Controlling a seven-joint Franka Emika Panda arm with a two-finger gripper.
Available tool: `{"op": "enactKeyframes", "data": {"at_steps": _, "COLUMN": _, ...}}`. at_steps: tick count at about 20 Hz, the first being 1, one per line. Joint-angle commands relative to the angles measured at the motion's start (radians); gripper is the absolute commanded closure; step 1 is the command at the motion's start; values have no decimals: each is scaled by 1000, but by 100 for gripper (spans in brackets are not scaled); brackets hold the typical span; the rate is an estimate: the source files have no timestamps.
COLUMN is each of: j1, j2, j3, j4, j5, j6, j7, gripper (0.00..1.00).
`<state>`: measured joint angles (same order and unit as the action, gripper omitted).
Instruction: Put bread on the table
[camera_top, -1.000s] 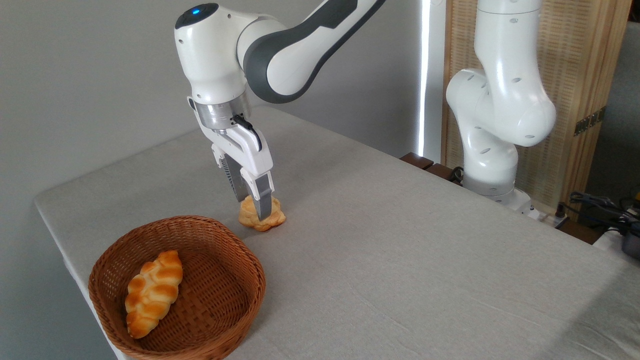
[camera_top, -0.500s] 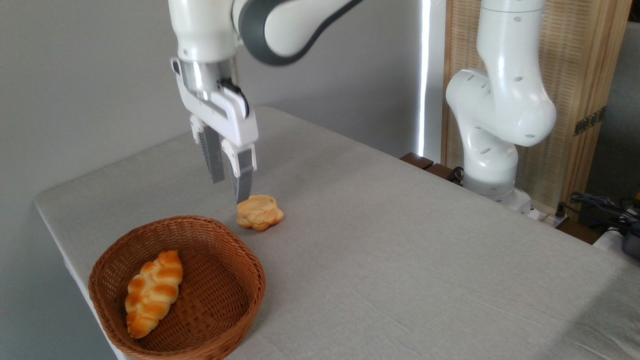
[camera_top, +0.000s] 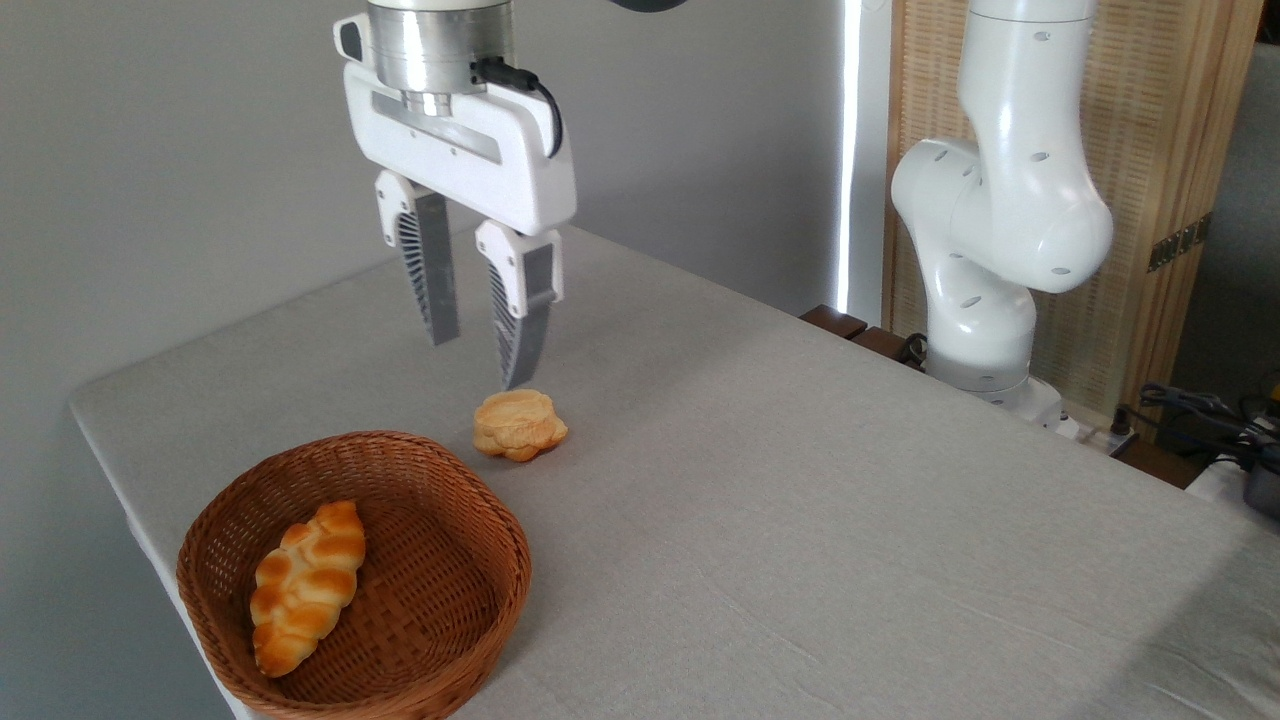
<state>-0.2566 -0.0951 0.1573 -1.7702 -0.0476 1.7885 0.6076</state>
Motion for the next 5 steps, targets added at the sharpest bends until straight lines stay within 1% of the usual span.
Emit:
{"op": "enactKeyframes", "data": {"at_steps": 1, "j1": -7, "j2": -9, "j3": 30, "j4": 9, "j5": -9, "j6": -51, "j7": 72, "gripper": 0}}
{"op": "enactKeyframes", "data": {"at_steps": 5, "j1": -7, "j2": -9, "j3": 45, "j4": 18, "j5": -11, "j6": -51, "j7": 64, "gripper": 0}}
